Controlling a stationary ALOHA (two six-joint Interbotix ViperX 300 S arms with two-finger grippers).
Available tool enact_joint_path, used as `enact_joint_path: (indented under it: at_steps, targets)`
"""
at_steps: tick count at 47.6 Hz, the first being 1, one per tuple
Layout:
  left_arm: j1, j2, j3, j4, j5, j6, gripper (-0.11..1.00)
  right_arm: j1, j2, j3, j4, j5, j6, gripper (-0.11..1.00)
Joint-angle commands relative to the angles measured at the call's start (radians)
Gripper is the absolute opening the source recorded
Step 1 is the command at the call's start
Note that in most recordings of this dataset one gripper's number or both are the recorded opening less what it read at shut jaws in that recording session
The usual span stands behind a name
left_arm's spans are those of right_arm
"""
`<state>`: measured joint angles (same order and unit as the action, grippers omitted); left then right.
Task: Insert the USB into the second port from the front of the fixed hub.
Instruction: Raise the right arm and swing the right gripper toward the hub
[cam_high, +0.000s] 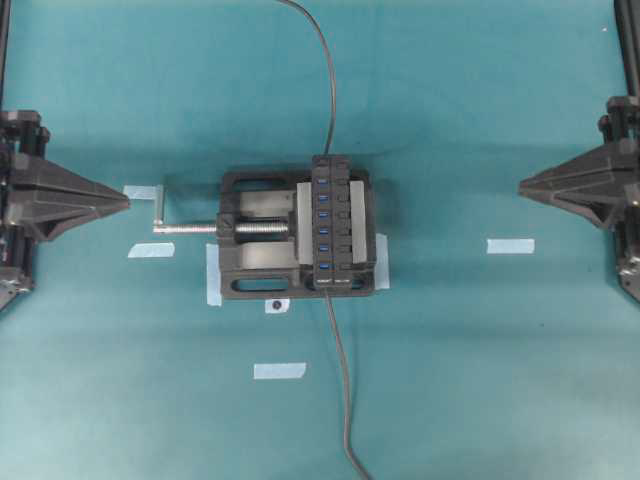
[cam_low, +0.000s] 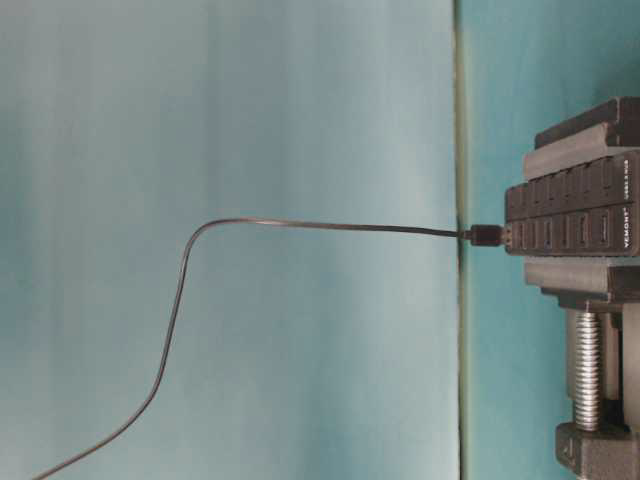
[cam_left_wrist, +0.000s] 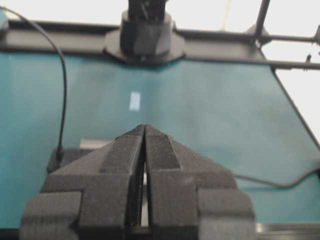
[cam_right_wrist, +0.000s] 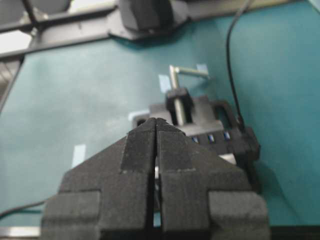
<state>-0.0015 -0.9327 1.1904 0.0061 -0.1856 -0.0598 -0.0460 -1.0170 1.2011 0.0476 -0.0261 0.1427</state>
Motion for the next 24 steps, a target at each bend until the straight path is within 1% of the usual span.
enact_joint_path:
  at_steps: [1,15,24]
  targets:
    - [-0.002,0.029,-0.038,0.002,0.020,-0.002,0.00,-0.011,0.029,-0.044,0.000,0.021,0.011,-0.02]
    - [-0.003,0.126,-0.080,0.002,0.089,0.000,0.00,-0.057,0.118,-0.133,-0.005,0.187,0.009,-0.02]
    - [-0.003,0.169,-0.095,0.002,0.158,-0.002,0.00,-0.084,0.150,-0.164,-0.035,0.262,0.009,-0.02]
